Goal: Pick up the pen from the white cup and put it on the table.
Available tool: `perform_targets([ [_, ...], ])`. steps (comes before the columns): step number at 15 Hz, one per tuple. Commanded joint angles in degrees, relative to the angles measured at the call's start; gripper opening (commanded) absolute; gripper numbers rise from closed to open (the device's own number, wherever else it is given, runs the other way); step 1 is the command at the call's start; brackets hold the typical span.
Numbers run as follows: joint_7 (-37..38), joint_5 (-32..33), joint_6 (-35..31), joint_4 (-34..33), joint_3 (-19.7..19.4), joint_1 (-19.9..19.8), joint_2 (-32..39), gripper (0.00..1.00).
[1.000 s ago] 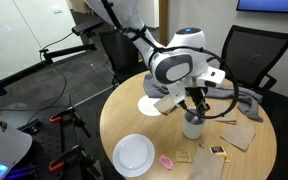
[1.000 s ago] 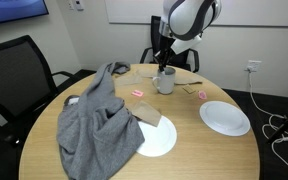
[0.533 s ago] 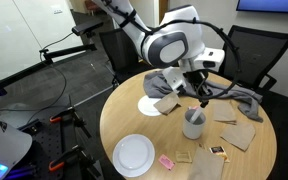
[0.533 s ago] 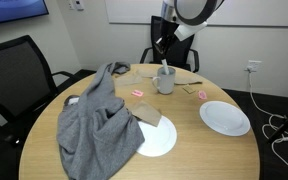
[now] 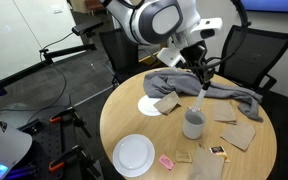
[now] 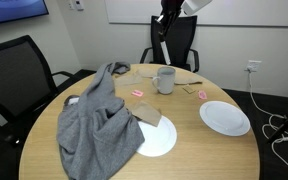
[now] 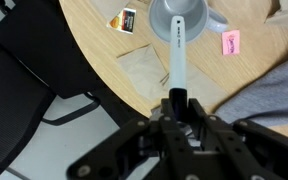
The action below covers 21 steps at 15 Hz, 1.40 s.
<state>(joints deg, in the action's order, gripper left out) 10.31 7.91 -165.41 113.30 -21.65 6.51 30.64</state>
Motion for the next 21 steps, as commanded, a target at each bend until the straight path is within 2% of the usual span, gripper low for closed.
perform_targets([
  [1,-3.3,2.9,0.3,4.0,3.0,-1.4,-6.4,0.05],
  [7,-19.6,-1.6,8.5,4.7,17.0,-10.4,-10.9,0.05],
  [10,-27.4,-4.4,15.9,2.7,21.0,-13.5,-10.4,0.05],
  [17,-35.8,-1.3,34.0,-2.6,20.1,-14.4,-7.8,0.05],
  [21,-38.3,0.3,39.9,-4.9,19.7,-14.9,-5.5,0.05],
])
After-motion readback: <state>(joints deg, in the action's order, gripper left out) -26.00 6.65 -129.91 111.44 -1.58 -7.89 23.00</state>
